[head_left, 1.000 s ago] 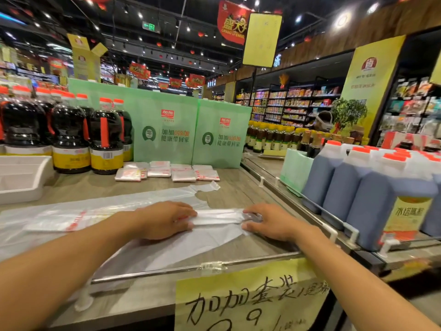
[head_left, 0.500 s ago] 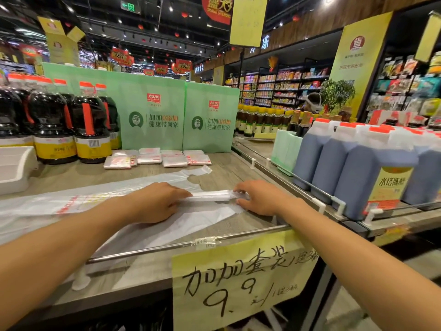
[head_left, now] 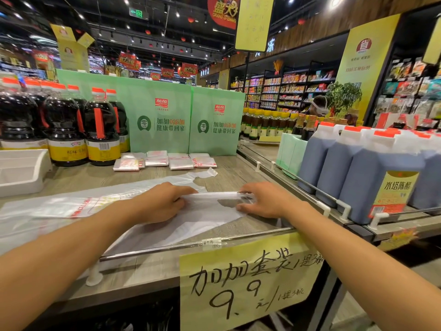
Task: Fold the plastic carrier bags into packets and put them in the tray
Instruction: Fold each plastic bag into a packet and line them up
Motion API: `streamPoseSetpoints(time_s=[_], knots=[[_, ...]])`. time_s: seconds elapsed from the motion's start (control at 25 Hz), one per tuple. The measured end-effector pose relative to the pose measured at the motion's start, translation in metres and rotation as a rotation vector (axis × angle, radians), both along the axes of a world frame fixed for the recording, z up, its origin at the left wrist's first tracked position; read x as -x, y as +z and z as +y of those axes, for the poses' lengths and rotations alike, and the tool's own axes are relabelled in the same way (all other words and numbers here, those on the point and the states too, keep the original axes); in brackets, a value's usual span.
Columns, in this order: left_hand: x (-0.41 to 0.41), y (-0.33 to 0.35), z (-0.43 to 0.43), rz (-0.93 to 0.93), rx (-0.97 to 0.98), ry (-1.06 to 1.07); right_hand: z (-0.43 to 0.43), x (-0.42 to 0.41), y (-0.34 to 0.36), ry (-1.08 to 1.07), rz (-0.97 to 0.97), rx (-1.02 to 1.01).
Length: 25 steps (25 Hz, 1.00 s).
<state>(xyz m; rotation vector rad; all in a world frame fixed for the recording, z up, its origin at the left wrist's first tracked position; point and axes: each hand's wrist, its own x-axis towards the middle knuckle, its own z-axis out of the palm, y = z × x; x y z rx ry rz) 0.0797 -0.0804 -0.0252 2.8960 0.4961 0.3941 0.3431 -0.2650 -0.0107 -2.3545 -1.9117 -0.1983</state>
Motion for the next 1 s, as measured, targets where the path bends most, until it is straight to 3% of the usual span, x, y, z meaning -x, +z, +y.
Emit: streamPoseSetpoints(time_s=[0.16,0.52,0.72,1.0], knots=[[-0.001,0.001,-0.003,-0.003,0.013,-0.006,0.002,-0.004,0.0,-0.012,-0.068,-0.029],[0.004,-0.005,0.006,0.216,0.078,0.022,0.001,-0.016,-0.005,-0.19,-0.173,0.039],[0.006,-0.007,0.008,0.307,0.091,-0.009,-0.001,-0.015,-0.001,-0.172,-0.158,0.012],[0.041,0.013,0.031,0.352,0.126,-0.012,0.001,-0.019,0.008,-0.038,-0.308,-0.179]])
